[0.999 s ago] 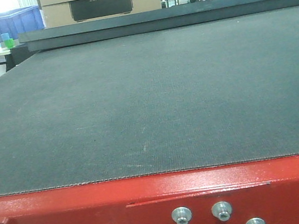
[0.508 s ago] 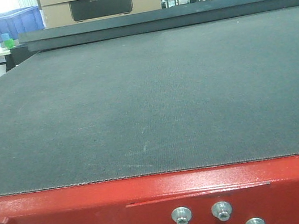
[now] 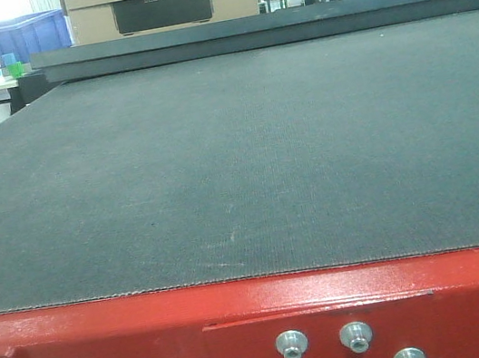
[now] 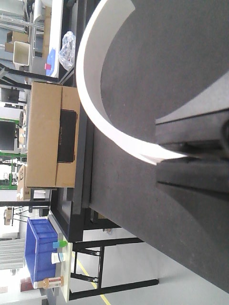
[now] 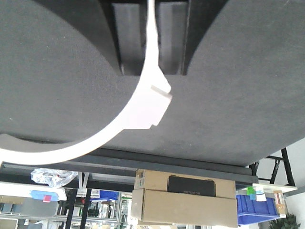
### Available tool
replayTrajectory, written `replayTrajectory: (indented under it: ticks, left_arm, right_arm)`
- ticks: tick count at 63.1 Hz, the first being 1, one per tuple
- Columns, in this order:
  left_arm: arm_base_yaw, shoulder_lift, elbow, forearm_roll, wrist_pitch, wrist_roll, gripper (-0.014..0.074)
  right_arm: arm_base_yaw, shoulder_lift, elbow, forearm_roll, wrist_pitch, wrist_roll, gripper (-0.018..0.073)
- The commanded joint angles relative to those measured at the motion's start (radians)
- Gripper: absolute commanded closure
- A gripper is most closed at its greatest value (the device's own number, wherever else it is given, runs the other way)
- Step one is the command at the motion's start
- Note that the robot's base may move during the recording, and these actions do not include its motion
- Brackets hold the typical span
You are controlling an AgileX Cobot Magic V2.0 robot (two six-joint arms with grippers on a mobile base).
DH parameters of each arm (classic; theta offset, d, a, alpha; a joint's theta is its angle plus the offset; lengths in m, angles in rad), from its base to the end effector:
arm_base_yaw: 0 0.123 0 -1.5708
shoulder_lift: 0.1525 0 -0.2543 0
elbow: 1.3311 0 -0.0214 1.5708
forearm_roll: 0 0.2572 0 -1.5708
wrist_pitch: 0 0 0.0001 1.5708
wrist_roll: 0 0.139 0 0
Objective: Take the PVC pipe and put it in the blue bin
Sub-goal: 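Hold both white arcs raised above the table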
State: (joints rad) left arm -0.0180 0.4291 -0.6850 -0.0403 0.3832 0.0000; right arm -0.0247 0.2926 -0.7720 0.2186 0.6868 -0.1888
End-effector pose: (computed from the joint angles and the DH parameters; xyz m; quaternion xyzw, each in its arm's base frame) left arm 0.1613 -0.0050 0.3637 -0.0018 0.7210 -0.0246 0.6925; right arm 0.1133 0.0163 0.3736 -0.0438 0.7427 0.0368 0.6671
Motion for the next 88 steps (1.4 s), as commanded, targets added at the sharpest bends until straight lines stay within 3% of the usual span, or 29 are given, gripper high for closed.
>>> replayTrajectory:
  ticks: [1,34,88]
  left_arm:
    - [-0.004,-0.01,0.008,0.001,-0.027,-0.005,0.0707]
    - [-0.004,-0.022,0.039,0.022,-0.094,-0.005,0.0707]
    - [-0.004,-0.022,0.039,0.022,-0.09,0.0,0.0707]
  right_arm:
    - [-0.001,-0.012,0.01,-0.022,-0.014,-0.004,0.0715]
    - [-0.001,-0.014,0.01,-0.035,-0.045,-0.004,0.0715]
    - [-0.001,-0.014,0.01,-0.033,-0.045,-0.004,0.0715]
